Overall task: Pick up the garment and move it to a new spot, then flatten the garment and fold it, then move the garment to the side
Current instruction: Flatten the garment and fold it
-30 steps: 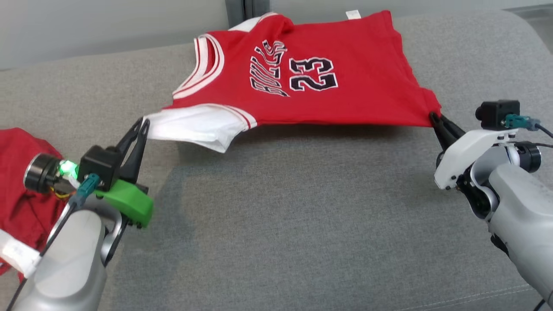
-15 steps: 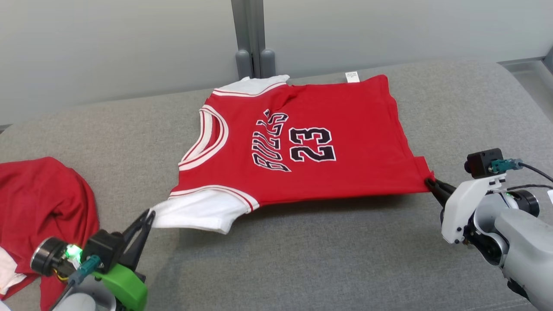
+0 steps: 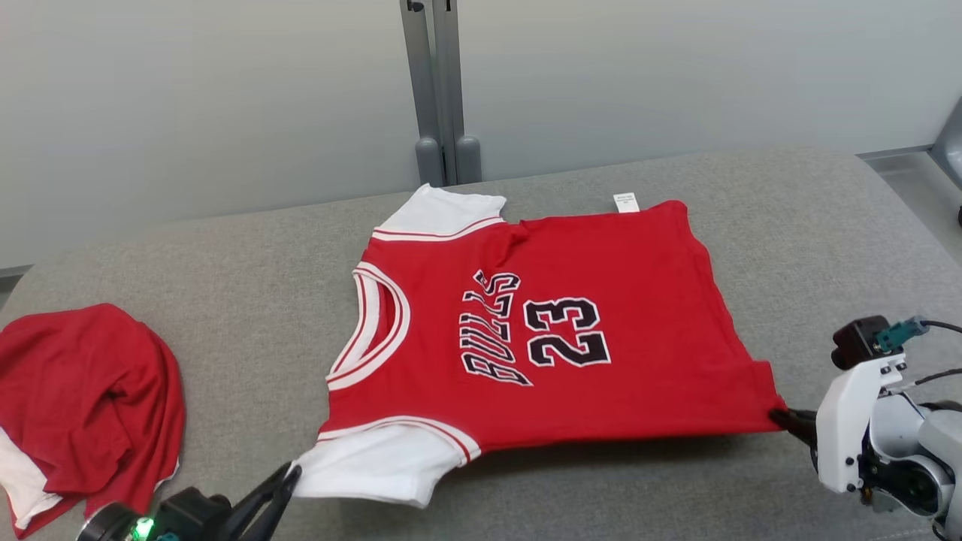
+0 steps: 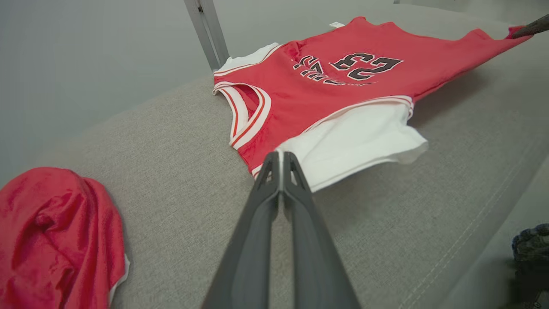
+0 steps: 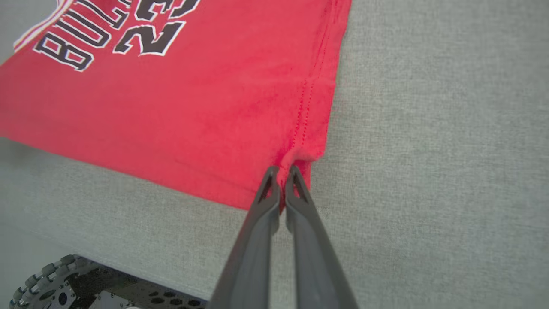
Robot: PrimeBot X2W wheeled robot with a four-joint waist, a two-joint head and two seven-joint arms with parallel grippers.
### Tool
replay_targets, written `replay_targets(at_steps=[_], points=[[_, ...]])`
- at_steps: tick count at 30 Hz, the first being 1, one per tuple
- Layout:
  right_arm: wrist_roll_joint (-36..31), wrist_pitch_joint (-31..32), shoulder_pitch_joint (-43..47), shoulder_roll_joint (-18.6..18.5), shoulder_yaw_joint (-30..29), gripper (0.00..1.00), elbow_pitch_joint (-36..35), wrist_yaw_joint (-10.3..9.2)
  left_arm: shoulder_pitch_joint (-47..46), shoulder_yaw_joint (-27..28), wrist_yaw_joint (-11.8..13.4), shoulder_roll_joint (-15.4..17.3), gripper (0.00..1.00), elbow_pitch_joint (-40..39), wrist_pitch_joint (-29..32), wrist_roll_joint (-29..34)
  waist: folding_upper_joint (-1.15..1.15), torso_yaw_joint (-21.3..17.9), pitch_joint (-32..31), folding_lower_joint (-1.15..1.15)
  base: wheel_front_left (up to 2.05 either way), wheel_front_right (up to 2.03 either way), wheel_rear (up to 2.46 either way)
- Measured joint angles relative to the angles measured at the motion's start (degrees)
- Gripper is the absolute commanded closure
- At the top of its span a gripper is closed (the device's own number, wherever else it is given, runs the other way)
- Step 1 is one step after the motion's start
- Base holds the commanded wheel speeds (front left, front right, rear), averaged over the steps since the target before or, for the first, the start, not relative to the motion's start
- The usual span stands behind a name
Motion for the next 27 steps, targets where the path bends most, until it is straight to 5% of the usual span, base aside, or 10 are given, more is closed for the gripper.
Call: replay_targets(at_steps=[6,11,27], points=[[6.8,10.2,3.3,-5.7,2.2,1.0,-8.1,0.0,4.7,-1.4,0.0,5.3,1.0,-7.8,4.6,-3.2,0.0,0.4,-0.5,0.0,0.0,0.0,0.0],[7.7,10.6,3.2,-7.5,1.3,1.0,-10.6,0.0,3.6,-1.4,0.0,6.9,1.0,-10.0,6.3,-2.0,0.0,0.6,0.1,0.0,0.0,0.0,0.0],[4.2,13.1,-7.2,-0.8,-0.8,1.0,-3.6,-0.01,-19.9,-6.2,0.0,3.4,1.0,1.5,9.3,5.1,0.0,-1.2,7.7,0.0,0.0,0.0,0.0]])
